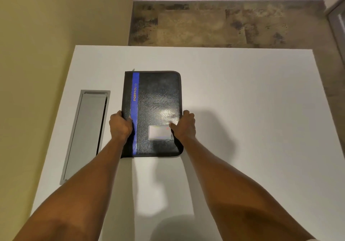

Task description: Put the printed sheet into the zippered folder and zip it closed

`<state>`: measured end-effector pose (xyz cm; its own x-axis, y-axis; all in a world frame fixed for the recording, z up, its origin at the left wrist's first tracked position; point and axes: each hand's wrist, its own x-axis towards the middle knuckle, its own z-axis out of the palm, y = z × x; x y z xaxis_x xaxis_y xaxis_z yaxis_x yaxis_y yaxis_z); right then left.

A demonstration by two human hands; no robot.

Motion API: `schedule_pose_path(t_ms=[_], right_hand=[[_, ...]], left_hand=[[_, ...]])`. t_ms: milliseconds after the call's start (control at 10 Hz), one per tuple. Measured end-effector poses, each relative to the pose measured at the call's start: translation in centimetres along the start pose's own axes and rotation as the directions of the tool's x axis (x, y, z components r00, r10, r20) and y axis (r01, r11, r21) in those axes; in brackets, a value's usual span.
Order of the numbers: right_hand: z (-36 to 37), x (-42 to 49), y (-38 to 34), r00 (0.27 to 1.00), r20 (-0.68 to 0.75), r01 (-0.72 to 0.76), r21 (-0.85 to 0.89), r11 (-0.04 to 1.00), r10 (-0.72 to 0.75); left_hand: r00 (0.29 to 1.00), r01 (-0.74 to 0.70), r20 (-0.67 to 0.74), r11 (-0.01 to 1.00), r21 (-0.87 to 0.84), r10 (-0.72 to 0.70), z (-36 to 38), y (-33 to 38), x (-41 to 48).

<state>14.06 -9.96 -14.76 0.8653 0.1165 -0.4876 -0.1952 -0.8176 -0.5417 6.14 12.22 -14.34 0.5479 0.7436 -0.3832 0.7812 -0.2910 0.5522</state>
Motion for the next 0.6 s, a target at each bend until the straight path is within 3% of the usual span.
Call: schedule_pose_path(t_ms=[300,500,600], right_hand=[[-1.1,-7.3,2.7,0.991,-0.016,0.133,-0.094,0.987,-0.135],[-2.4,-13.0,8.9,0.967,0.074,0.254,-0.26,0.932,-0.243],[-3.8,-14.8,12.4,0.973,0.106,0.232,-0.348,0.909,-0.207]], left_hand=[[0.971,-0.238,0.109,0.897,0.372,0.212,1.5,-1.8,-9.4],[0.926,-0.374,0.217,0.833,0.409,0.309,4.3,-2.3,-17.6],[0.901,-0.423,0.278,0.815,0.397,0.333,6.3,-1.9,-21.1]])
